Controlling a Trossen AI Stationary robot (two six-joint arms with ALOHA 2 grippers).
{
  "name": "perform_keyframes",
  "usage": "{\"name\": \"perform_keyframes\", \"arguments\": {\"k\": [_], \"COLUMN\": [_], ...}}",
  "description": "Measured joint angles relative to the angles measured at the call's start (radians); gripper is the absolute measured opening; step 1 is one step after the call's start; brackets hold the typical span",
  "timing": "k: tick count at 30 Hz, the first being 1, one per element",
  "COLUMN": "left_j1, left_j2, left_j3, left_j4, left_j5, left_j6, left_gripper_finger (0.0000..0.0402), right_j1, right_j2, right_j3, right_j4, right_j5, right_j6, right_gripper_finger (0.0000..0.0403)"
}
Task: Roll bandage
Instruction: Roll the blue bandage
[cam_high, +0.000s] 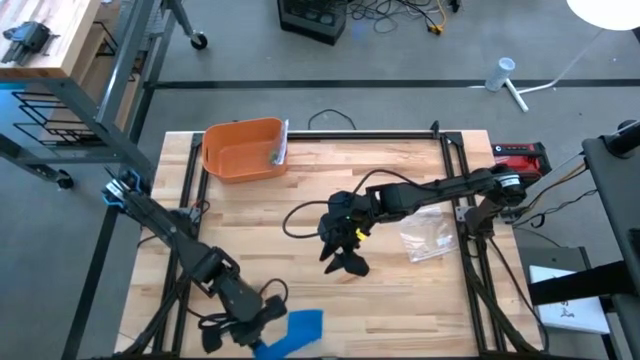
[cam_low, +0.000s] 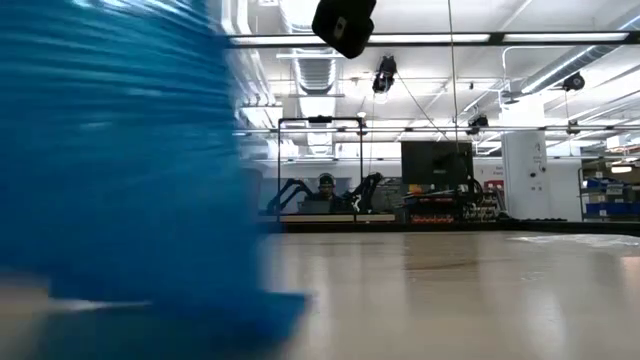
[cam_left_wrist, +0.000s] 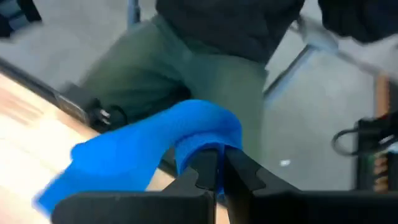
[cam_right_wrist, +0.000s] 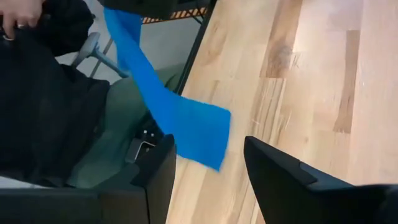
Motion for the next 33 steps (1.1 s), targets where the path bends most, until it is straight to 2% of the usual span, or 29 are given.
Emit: {"name": "perform_keyframes", "arguments": {"k": [4,9,11,17,24,29,33], "left_j1": [0.001,0.012,0.030,0.191,0.493,0.643,0.716], "left_j2": [0.001,-0.002,-0.015,-0.049,-0.066,-0.068,-0.067], "left_j3": [0.000,0.027,0.045,0.127,0.261,0.338,0.338], "left_j4": [0.033,0.105,0.106,0.106,0.110,0.146,0.294], "left_j5": [0.028,0.313,0.341,0.335,0.320,0.186,0.129], "left_j6": [-0.189,-0.340,-0.378,-0.444,-0.552,-0.610,-0.769], "left_gripper_finger": [0.0000,0.0000,0.0000,0.0000,0.0000,0.0000,0.0000], "right_j1": [0.026,0.082,0.111,0.212,0.375,0.506,0.622], "right_j2": [0.000,0.000,0.000,0.000,0.000,-0.001,-0.013], "right_j3": [-0.005,-0.034,-0.047,-0.096,-0.137,-0.138,-0.123], "right_j4": [0.003,0.015,0.017,0.035,0.104,0.123,0.057], "right_j5": [0.001,0.009,0.036,0.145,0.306,0.500,0.811], "right_j6": [0.001,-0.050,-0.066,-0.093,-0.110,-0.122,-0.053], "right_gripper_finger": [0.0183,0.0181,0.0177,0.0153,0.0113,0.0081,0.0054]}}
